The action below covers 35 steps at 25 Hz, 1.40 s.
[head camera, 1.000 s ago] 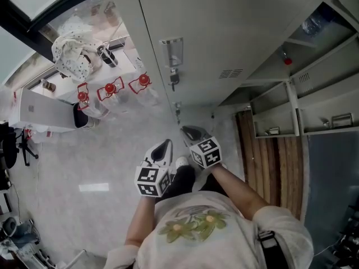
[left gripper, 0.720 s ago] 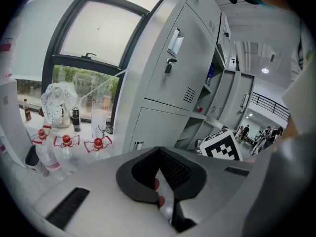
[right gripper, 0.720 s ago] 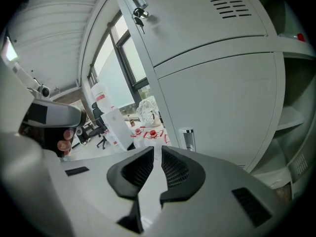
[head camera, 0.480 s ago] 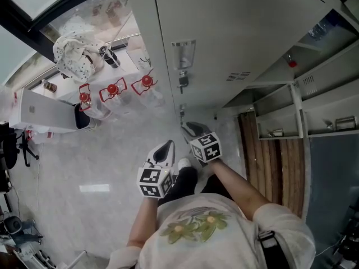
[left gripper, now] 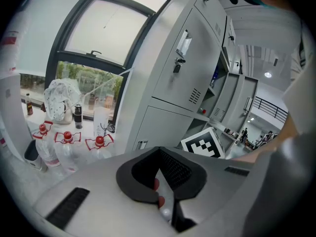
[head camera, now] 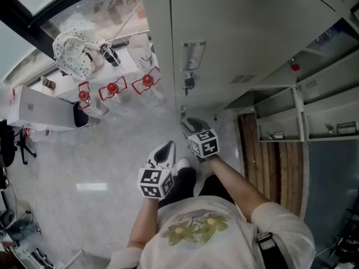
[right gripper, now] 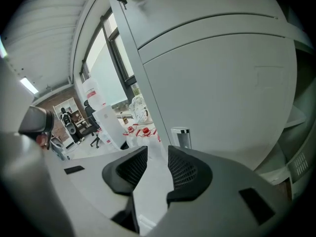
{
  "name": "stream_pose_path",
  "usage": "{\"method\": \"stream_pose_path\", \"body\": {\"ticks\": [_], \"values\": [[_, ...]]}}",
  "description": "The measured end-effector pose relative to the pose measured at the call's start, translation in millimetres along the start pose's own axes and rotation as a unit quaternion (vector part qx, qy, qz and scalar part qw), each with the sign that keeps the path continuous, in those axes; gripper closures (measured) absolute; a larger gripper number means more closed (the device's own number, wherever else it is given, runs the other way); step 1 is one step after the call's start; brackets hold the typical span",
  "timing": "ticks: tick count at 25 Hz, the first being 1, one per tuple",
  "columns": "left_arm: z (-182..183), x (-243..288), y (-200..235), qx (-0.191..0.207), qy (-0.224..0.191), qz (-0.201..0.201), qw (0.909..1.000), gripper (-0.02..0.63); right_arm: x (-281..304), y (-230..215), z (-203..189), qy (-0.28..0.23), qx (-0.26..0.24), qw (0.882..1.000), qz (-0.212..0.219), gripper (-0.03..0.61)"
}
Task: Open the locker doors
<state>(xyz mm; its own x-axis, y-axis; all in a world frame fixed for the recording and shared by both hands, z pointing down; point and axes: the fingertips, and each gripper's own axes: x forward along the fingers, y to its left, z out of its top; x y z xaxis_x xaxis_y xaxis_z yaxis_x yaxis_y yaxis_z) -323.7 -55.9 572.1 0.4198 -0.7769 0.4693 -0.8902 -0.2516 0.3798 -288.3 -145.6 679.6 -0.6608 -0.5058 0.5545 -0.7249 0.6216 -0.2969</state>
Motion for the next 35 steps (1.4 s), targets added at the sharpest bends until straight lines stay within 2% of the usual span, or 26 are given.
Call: {"method": "stream_pose_path", "body": {"ticks": [8, 28, 35], "values": [[-9, 8, 5, 0.000, 0.007, 0.001, 1.0000, 0.584, 17, -11, 2, -0.013, 0.003, 1.000, -0.013, 0.457], [-21, 13, 19, -0.007, 0.021, 0.010, 0.9997, 0.584, 60, -29, -6, 0.005, -0.018, 0.999, -0.050, 0.457], [-24, 15, 27, -0.010, 0.025, 0.016, 0.9995, 0.584, 72, -38, -10, 0.010, -0.008, 0.998, -0.058, 0.449]]}}
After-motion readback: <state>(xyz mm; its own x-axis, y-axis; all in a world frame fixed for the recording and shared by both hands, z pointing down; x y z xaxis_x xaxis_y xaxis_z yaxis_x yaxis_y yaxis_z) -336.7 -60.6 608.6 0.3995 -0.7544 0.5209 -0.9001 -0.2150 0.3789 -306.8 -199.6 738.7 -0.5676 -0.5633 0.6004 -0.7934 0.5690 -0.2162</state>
